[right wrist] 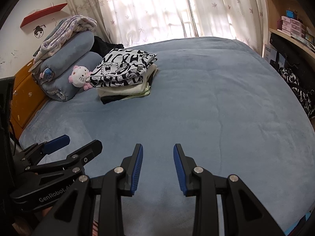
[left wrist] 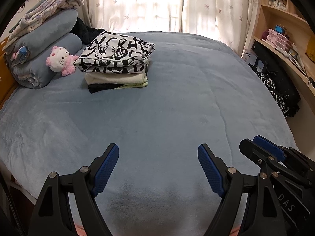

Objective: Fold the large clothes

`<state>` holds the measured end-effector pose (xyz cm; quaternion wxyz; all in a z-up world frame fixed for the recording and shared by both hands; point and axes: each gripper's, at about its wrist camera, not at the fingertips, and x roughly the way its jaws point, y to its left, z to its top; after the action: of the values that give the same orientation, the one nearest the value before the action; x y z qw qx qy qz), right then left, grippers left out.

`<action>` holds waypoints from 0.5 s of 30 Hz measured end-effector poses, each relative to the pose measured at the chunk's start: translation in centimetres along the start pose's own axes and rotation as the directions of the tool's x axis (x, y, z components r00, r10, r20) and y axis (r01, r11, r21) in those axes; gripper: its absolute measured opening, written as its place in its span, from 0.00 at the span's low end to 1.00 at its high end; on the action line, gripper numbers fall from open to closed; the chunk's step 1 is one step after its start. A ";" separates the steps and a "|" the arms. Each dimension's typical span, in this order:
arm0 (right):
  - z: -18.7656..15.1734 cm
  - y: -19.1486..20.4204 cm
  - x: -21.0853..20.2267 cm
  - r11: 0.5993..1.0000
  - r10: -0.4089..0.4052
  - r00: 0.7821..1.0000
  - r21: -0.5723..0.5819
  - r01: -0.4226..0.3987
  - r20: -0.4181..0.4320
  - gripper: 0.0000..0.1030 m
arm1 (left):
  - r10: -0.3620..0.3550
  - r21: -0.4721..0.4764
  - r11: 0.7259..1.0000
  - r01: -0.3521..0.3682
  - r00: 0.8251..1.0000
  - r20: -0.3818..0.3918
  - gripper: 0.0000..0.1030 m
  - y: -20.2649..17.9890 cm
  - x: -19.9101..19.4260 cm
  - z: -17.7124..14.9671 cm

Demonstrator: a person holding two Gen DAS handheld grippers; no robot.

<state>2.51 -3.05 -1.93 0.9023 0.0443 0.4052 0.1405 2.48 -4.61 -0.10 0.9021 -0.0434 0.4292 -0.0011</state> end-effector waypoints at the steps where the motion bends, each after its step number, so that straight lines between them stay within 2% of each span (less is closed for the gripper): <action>1: 0.0 0.0 0.1 1.000 0.000 1.000 0.001 0.000 -0.001 0.31 | -0.001 0.000 1.000 0.001 1.000 -0.003 0.79 0.0 0.1 0.0; 15: 0.2 0.1 1.1 1.000 0.005 1.000 0.007 -0.004 -0.030 0.31 | 0.000 -0.001 1.000 0.000 1.000 -0.010 0.79 0.4 0.7 0.2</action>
<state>3.34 -2.64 -2.59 0.8957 0.0461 0.4190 0.1418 3.02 -4.22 -0.52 0.8999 -0.0439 0.4339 -0.0009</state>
